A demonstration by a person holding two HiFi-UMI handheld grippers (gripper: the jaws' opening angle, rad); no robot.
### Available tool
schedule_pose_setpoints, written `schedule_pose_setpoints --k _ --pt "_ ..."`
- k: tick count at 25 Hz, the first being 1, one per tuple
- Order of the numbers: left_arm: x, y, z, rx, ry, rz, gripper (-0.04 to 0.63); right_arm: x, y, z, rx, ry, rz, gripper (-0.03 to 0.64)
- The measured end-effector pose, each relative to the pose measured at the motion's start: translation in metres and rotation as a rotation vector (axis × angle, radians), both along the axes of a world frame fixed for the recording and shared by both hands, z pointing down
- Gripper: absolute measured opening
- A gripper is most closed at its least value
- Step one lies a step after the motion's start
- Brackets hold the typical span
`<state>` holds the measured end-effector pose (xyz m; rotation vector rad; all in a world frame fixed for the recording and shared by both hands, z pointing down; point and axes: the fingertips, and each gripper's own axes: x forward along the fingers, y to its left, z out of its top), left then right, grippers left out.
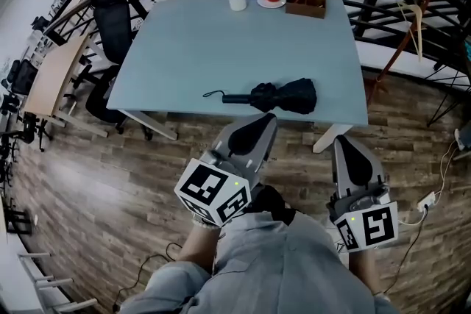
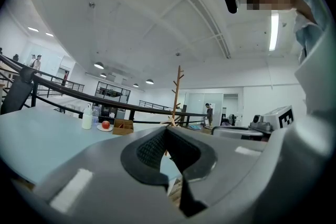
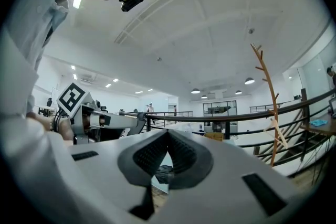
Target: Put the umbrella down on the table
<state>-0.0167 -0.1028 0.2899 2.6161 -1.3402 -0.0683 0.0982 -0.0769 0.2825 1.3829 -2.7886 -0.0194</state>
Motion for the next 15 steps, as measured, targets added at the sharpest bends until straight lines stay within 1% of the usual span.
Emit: schedule_pose_setpoints --k 15 --pt "0.0082 0.0062 -0.0011 -0.003 0.002 0.009 0.005 0.0094 0.0063 0.0016 -0.002 0.001 -0.001 0.000"
